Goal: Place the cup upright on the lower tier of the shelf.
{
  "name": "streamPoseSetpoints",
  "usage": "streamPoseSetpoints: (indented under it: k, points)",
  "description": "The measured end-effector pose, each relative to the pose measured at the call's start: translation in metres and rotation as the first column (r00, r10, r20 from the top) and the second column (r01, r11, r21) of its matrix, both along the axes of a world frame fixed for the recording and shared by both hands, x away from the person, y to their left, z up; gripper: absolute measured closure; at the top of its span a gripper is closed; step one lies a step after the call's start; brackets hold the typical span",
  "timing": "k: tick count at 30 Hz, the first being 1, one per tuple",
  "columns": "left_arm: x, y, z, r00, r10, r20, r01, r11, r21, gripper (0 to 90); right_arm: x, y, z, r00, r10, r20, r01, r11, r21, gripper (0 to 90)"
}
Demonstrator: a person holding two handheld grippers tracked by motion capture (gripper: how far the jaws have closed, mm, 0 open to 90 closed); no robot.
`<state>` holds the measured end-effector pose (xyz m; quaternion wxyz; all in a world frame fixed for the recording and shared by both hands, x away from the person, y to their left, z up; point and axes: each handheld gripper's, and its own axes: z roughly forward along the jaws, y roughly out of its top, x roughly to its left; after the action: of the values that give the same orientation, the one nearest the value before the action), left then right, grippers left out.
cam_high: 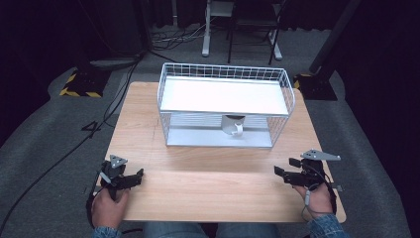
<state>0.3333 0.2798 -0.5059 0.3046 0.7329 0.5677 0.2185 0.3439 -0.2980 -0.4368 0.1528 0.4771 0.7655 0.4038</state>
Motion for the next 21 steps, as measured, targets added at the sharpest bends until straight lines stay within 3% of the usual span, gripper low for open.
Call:
streamPoseSetpoints:
  k: [6, 14, 21]
  points:
    - [0.000, 0.000, 0.000, 1.0000, 0.000, -0.001, 0.000, 1.0000, 0.001, 14.9, -0.006, 0.000, -0.016, 0.9997, 0.024, -0.004, -0.024, 0.999, -0.049, 23.0]
    - [0.000, 0.000, 0.000, 1.0000, 0.000, 0.000, 0.000, 1.0000, 0.000, 14.9, -0.009, 0.001, -0.039, 0.9993, 0.025, -0.028, -0.027, 0.997, -0.075, 22.8]
    - [0.000, 0.000, 0.000, 1.0000, 0.001, 0.000, -0.001, 1.0000, 0.001, 14.9, -0.013, 0.005, -0.054, 0.9994, 0.035, -0.007, -0.036, 0.994, -0.105, 20.9]
